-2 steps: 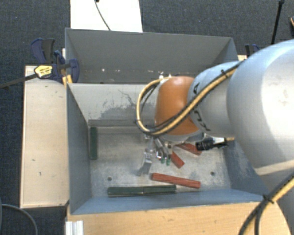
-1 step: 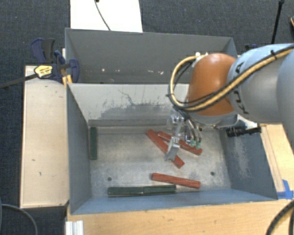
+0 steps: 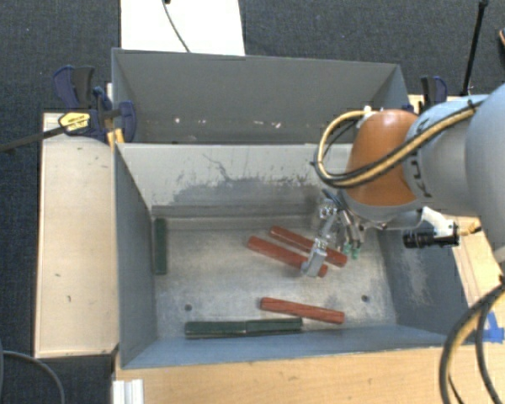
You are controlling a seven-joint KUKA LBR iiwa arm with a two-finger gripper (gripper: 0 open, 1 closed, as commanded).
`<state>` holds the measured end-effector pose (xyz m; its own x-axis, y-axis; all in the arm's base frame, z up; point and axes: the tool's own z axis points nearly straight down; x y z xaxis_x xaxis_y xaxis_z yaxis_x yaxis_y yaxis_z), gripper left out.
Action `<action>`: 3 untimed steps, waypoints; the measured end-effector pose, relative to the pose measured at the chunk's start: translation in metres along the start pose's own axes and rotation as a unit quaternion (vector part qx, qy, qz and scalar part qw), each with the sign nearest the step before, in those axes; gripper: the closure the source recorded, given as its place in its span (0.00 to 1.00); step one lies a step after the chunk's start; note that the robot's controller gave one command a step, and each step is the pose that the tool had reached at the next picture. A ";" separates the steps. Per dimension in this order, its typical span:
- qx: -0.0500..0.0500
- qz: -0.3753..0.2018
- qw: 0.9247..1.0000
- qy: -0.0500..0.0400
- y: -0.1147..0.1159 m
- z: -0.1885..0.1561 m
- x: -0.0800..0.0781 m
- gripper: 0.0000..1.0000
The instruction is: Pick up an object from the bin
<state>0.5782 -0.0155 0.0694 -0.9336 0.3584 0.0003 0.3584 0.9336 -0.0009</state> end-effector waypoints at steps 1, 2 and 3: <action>-0.002 -0.005 1.000 -0.004 0.004 -0.006 -0.001 1.00; -0.001 -0.020 1.000 -0.004 -0.008 -0.053 -0.003 1.00; -0.001 -0.021 1.000 -0.002 -0.008 -0.050 -0.002 0.00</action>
Offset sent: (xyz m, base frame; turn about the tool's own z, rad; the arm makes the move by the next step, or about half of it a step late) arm 0.0000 0.0000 0.0000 0.0000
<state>0.5776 -0.0235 0.1196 -0.9481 0.3181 -0.0033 0.3181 0.9481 0.0002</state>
